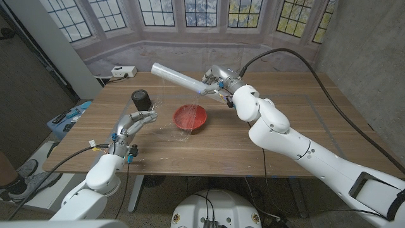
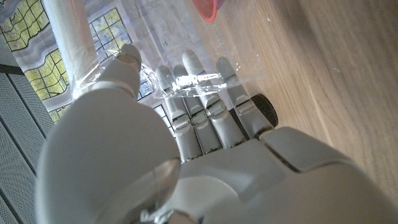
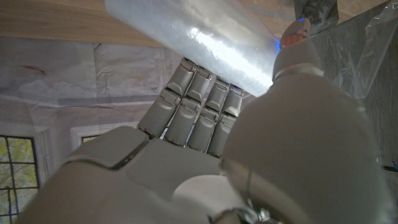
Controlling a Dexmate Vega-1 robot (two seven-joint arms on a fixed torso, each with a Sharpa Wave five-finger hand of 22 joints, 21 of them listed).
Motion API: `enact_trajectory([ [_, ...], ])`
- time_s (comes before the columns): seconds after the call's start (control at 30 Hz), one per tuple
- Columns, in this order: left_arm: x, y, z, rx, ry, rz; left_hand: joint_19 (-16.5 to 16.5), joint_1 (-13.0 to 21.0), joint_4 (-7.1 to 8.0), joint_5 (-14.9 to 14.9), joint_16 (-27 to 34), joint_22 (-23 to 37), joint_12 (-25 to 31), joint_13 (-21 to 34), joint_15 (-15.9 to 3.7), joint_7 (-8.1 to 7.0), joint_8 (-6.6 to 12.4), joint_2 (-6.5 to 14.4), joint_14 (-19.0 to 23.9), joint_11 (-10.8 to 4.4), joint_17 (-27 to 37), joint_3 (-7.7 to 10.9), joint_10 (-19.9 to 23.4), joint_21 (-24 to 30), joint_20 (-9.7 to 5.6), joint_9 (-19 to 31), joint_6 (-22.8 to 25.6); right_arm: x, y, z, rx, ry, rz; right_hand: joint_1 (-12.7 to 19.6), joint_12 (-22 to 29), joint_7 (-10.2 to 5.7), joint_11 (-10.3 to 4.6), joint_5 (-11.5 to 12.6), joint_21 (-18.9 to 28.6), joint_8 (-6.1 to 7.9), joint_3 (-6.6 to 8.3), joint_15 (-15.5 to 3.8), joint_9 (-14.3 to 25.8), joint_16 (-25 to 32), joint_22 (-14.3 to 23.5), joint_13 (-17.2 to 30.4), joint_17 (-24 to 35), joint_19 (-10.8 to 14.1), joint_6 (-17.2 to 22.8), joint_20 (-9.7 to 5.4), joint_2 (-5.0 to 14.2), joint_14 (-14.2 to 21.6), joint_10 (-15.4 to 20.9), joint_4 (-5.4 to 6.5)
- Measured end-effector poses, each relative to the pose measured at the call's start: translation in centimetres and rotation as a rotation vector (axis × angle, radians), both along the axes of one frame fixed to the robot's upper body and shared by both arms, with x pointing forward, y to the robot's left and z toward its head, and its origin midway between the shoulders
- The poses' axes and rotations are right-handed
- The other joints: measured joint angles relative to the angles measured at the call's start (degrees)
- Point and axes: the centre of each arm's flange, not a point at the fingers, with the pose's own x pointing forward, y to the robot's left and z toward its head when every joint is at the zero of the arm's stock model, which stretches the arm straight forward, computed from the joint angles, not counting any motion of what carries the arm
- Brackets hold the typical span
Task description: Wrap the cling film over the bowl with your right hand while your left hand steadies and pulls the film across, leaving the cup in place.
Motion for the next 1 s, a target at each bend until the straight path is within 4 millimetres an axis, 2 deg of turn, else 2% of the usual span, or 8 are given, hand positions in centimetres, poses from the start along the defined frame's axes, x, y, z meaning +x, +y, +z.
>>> enact_trajectory([
  [0.5,-0.2,-0.2,-0.6,-0.015,0.030,-0.007,-0.30,0.00,0.00,0.27,-0.43,-0.11,0.00,0.53,0.01,-0.52,0.00,0.00,0.00,-0.31,0.00,-0.47,-0.13,0.45,0.31,0.25,0.12,1.0,0.5,-1.0,-0.011,0.082,0.022,-0.04,-0.04,-0.01,0.00,-0.01,0.34,-0.16,0.00,0.02,0.00,-0.04,0.00,-0.01,-0.02,0.00,-0.01,0.00,0.04,-0.02,-0.01,0.00],
  [0.7,-0.1,-0.3,-0.7,-0.019,0.043,-0.017,-0.61,0.00,0.00,0.27,-0.53,-0.35,0.00,0.79,0.01,-0.51,-0.23,0.00,0.00,-0.31,-0.03,-0.47,-0.13,0.89,0.00,0.27,0.12,1.3,0.6,-1.5,-0.009,0.111,0.027,-0.09,-0.04,-0.01,0.00,-0.02,0.34,-0.21,0.00,-0.02,0.00,-0.05,0.00,-0.01,-0.04,0.21,-0.01,-0.21,0.09,0.02,-0.01,0.00],
  [1.0,-0.1,-0.6,-1.0,-0.029,0.065,-0.041,-0.81,-0.30,0.17,0.49,-1.08,-0.38,0.00,1.32,0.01,-1.44,-0.27,0.31,-0.01,-0.61,-0.25,-0.64,-0.45,1.33,0.20,0.27,-0.81,2.0,0.6,-2.2,0.003,0.152,0.018,-0.09,-0.04,-0.02,0.20,-0.03,0.33,0.05,-0.31,-0.31,0.00,-0.07,0.01,-0.01,0.19,0.31,-0.02,-0.30,0.09,0.31,0.19,0.17],
])
